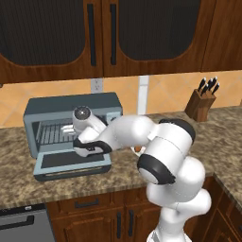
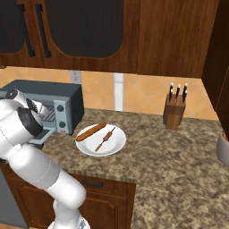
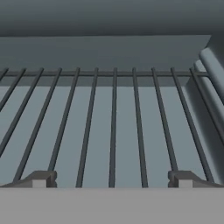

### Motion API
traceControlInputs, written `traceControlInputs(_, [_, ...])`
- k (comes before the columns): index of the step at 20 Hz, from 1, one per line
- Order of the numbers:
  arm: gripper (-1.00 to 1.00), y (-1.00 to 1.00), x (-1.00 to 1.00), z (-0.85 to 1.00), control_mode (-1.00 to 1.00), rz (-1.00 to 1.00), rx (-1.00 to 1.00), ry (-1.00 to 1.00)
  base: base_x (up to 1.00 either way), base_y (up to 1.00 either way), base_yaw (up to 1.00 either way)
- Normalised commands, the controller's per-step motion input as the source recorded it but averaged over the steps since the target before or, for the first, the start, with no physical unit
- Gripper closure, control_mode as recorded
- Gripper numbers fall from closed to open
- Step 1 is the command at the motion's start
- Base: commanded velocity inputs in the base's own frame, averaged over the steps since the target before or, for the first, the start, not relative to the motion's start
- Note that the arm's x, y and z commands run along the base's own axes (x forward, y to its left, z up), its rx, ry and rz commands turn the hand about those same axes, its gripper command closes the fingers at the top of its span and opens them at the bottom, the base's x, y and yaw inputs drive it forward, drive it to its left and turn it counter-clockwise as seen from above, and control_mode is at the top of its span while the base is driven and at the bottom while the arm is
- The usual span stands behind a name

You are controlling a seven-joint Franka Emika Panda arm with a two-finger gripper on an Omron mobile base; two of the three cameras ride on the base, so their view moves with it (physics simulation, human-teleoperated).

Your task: Pick up the kebab skewer and baguette bread, and place them inside the toaster oven. Close the toaster oven door and start by setting the timer.

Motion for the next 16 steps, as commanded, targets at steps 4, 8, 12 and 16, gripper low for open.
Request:
traceControlInputs(4, [-1.0, 0.0, -0.69, -0.91, -1.0, 0.0, 0.03, 0.0, 0.0, 0.0, 0.0])
traceControlInputs(8, [-1.0, 0.0, -0.69, -0.84, -1.0, 0.0, 0.03, 0.0, 0.0, 0.0, 0.0])
traceControlInputs(12, [-1.0, 0.0, -0.71, -0.8, -1.0, 0.0, 0.05, 0.0, 0.0, 0.0, 0.0])
traceControlInputs(16, [-1.0, 0.0, -0.66, -0.82, -1.0, 0.0, 0.04, 0.0, 0.0, 0.0, 0.0])
